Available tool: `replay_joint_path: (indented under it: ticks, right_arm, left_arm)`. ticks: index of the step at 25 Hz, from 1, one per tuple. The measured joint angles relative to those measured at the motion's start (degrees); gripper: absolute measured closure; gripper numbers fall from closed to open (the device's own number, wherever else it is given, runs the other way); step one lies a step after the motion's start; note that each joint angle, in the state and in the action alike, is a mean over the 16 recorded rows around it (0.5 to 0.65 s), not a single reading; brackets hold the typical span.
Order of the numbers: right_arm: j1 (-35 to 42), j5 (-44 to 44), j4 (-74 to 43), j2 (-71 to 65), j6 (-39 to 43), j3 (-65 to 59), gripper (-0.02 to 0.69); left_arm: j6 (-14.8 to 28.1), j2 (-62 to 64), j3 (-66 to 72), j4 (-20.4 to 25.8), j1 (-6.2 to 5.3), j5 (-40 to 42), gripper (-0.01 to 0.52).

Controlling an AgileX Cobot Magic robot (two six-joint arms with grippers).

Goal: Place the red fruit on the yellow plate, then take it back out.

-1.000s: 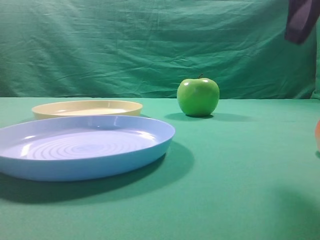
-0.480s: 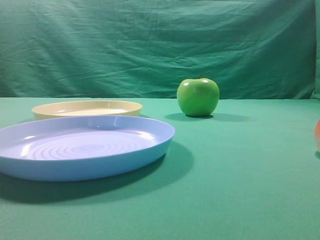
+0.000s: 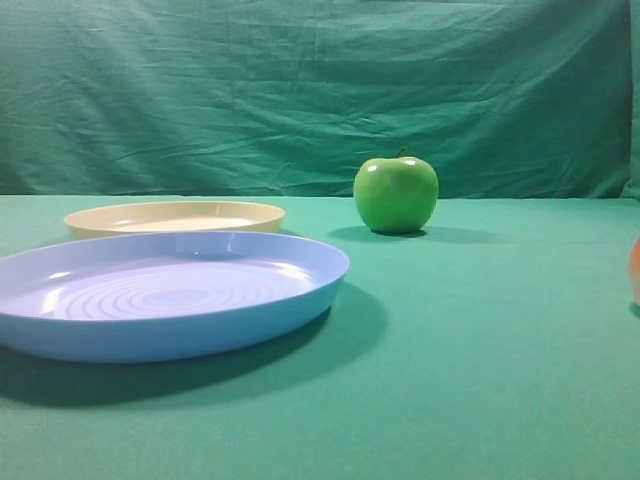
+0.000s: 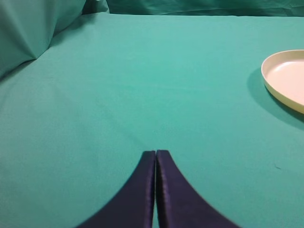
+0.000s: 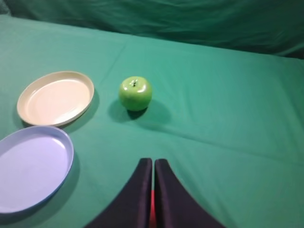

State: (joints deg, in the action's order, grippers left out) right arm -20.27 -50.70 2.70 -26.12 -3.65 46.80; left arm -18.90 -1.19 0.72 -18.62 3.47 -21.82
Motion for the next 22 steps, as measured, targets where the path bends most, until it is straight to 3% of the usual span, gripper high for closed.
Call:
replay_joint_path:
  ticks: [12,22]
  right_arm:
    - [10.19,21.79,-3.28,17.29,3.18,-27.89,0.665]
    - [17.53,28.73,-3.51,26.01,3.45,-44.54,0.665]
  left_arm:
    - [0.00,0.00,0.00,0.00,0.00,0.00,0.514]
    - [0.00,0.00,0.00,0.00,0.00,0.00,0.514]
